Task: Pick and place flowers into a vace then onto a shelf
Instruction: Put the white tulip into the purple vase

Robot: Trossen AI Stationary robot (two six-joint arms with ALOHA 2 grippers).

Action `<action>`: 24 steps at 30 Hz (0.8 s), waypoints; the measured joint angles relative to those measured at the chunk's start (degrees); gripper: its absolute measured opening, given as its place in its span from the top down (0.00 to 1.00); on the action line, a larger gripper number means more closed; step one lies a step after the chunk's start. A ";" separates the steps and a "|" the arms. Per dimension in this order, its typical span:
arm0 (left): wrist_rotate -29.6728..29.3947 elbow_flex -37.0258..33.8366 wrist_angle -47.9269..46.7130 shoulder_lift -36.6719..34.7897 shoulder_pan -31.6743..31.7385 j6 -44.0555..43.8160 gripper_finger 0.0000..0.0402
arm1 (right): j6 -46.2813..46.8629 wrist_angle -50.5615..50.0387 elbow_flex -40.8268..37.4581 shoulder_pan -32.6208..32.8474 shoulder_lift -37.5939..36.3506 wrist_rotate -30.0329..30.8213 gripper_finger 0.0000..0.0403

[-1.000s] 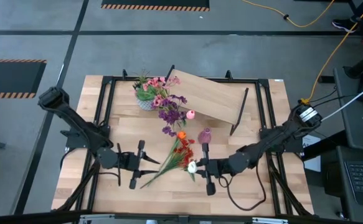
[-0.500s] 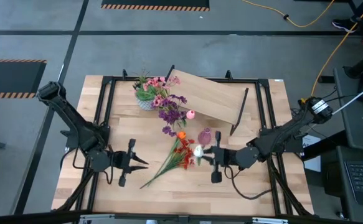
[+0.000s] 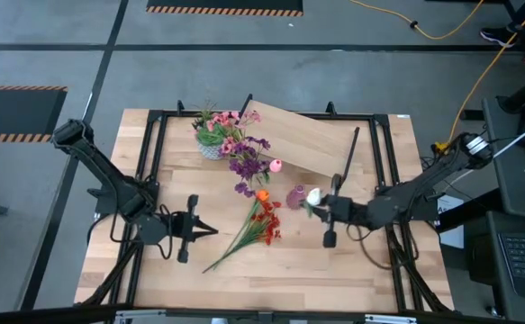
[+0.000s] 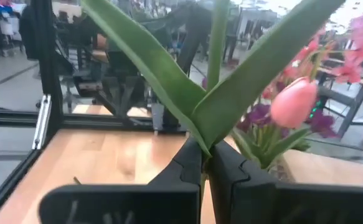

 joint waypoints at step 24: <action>-0.39 0.00 0.02 0.02 6.57 0.60 0.99 | -0.58 -0.79 -9.81 -9.31 -13.32 -3.01 0.99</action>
